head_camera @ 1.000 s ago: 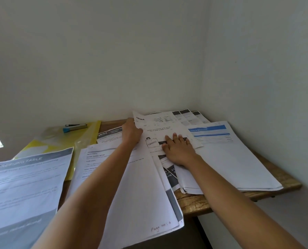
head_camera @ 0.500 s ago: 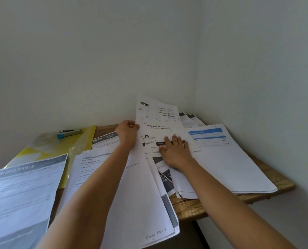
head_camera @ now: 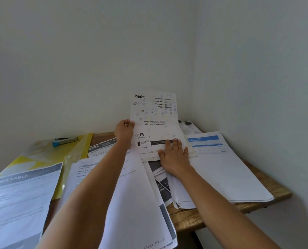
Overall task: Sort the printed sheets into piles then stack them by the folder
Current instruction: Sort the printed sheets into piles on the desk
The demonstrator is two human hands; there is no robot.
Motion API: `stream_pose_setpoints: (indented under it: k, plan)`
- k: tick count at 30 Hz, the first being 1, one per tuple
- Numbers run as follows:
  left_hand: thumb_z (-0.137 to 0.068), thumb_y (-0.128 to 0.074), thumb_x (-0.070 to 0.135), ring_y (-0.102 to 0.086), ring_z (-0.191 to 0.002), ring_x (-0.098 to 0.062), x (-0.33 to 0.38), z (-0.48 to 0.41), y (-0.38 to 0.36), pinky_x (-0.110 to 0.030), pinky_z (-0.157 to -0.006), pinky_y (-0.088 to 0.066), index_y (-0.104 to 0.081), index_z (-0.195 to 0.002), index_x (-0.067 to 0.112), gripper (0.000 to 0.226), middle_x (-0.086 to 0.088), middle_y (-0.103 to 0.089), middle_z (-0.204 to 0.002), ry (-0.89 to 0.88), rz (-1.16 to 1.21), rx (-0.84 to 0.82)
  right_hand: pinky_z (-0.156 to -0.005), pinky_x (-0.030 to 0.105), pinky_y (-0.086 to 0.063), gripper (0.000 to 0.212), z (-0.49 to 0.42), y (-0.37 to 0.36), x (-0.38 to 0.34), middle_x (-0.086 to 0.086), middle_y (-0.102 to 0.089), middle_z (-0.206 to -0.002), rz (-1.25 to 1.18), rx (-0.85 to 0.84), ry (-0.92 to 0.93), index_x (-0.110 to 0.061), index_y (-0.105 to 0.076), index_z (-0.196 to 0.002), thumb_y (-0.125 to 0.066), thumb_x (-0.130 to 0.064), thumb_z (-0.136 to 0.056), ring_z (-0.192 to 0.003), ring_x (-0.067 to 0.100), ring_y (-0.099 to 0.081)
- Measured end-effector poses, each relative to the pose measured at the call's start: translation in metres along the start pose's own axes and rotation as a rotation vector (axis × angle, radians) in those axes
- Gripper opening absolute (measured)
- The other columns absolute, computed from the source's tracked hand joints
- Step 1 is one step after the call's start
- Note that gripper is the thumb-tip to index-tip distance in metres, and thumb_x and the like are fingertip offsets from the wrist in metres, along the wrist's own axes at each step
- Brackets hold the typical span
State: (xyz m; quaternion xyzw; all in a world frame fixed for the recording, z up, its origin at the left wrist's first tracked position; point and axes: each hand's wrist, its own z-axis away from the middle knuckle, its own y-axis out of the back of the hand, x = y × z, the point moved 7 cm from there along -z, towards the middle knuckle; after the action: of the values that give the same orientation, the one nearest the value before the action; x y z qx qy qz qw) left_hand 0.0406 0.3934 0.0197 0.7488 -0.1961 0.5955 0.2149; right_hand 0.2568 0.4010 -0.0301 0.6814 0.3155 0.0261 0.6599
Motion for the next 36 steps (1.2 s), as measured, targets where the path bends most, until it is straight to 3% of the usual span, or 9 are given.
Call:
stream_pose_setpoints:
  k: [4,16,20,22,23,26,30,33,36]
  plan:
    - [-0.092,-0.059,0.02,-0.054,-0.067,-0.012,0.012,-0.006,-0.004,-0.025,-0.061,-0.047,-0.061,-0.096,0.016,0.006,0.003,-0.06,-0.079,0.035,0.121,-0.02,-0.116,0.046,0.01,0.061,-0.001,0.005,0.0,0.015,0.01,-0.158,-0.018,0.058,-0.007,-0.013,0.002,-0.152,-0.019,-0.041,-0.102,-0.146,0.027,0.013]
    - [-0.089,-0.065,0.018,-0.058,-0.078,-0.018,0.057,-0.017,0.007,-0.037,-0.085,-0.057,-0.062,-0.078,0.021,0.012,-0.005,-0.067,-0.093,0.117,0.387,0.031,-0.116,0.045,0.008,0.065,0.002,0.043,0.005,0.015,0.011,-0.158,-0.229,0.373,-0.033,-0.009,0.004,-0.152,-0.025,-0.039,-0.102,-0.146,0.027,0.012]
    - [-0.089,-0.066,0.014,-0.058,-0.08,-0.019,0.065,-0.011,0.02,-0.031,-0.082,-0.056,-0.06,-0.074,0.019,0.017,-0.002,-0.064,-0.087,0.148,0.424,0.007,-0.118,0.046,-0.015,0.062,0.004,0.069,0.012,0.017,-0.019,-0.154,-0.517,0.543,0.013,-0.006,-0.018,-0.148,-0.028,-0.043,-0.1,-0.144,0.031,-0.015]
    - [-0.089,-0.066,0.011,-0.061,-0.08,-0.02,0.062,-0.003,0.025,-0.034,-0.082,-0.057,-0.061,-0.074,0.017,0.017,-0.004,-0.065,-0.087,0.175,0.432,-0.022,-0.089,0.029,-0.046,0.049,0.014,0.085,0.019,0.012,-0.046,-0.129,-0.753,0.624,0.007,-0.005,-0.036,-0.132,-0.033,-0.041,-0.099,-0.117,0.026,-0.048]
    - [-0.089,-0.066,0.01,-0.062,-0.079,-0.021,0.06,0.003,0.025,-0.037,-0.083,-0.058,-0.06,-0.074,0.016,0.017,-0.006,-0.066,-0.089,0.191,0.431,-0.043,-0.074,0.02,-0.045,0.043,0.019,0.089,0.024,0.007,-0.051,-0.117,-0.871,0.618,-0.015,-0.006,-0.039,-0.127,-0.036,-0.039,-0.1,-0.102,0.019,-0.052]
    - [-0.092,-0.062,0.007,-0.062,-0.07,-0.02,0.053,0.028,0.023,-0.038,-0.075,-0.059,-0.057,-0.073,0.013,0.02,-0.009,-0.065,-0.083,0.222,0.427,-0.113,-0.072,0.021,-0.047,0.046,0.027,0.097,0.041,-0.002,-0.053,-0.112,-1.094,0.54,-0.098,-0.014,-0.041,-0.13,-0.045,-0.045,-0.097,-0.097,0.014,-0.053]
    - [-0.093,-0.059,0.006,-0.062,-0.071,-0.019,0.045,0.061,0.014,-0.036,-0.074,-0.057,-0.056,-0.075,0.012,0.02,-0.007,-0.064,-0.083,0.243,0.391,-0.157,-0.057,0.004,-0.042,0.036,0.049,0.114,0.06,-0.001,-0.056,-0.103,-0.949,0.56,-0.079,-0.011,-0.051,-0.115,-0.069,-0.023,-0.086,-0.085,0.011,-0.055]
    - [-0.091,-0.061,0.006,-0.066,-0.088,-0.024,0.04,0.083,0.005,-0.04,-0.08,-0.058,-0.056,-0.077,0.012,0.016,-0.013,-0.066,-0.098,0.223,0.299,-0.209,-0.05,0.002,-0.04,0.027,0.079,0.127,0.074,0.005,-0.06,-0.1,-0.759,0.626,-0.051,-0.006,-0.056,-0.109,-0.067,-0.01,-0.085,-0.071,0.002,-0.053]
    - [-0.089,-0.064,0.005,-0.067,-0.096,-0.027,0.039,0.109,-0.008,-0.042,-0.081,-0.058,-0.056,-0.083,0.01,0.011,-0.013,-0.067,-0.105,0.139,0.169,-0.286,-0.06,0.01,-0.043,0.028,0.109,0.132,0.083,0.012,-0.062,-0.106,-0.538,0.701,-0.089,-0.002,-0.052,-0.117,-0.06,-0.007,-0.09,-0.084,0.018,-0.06]
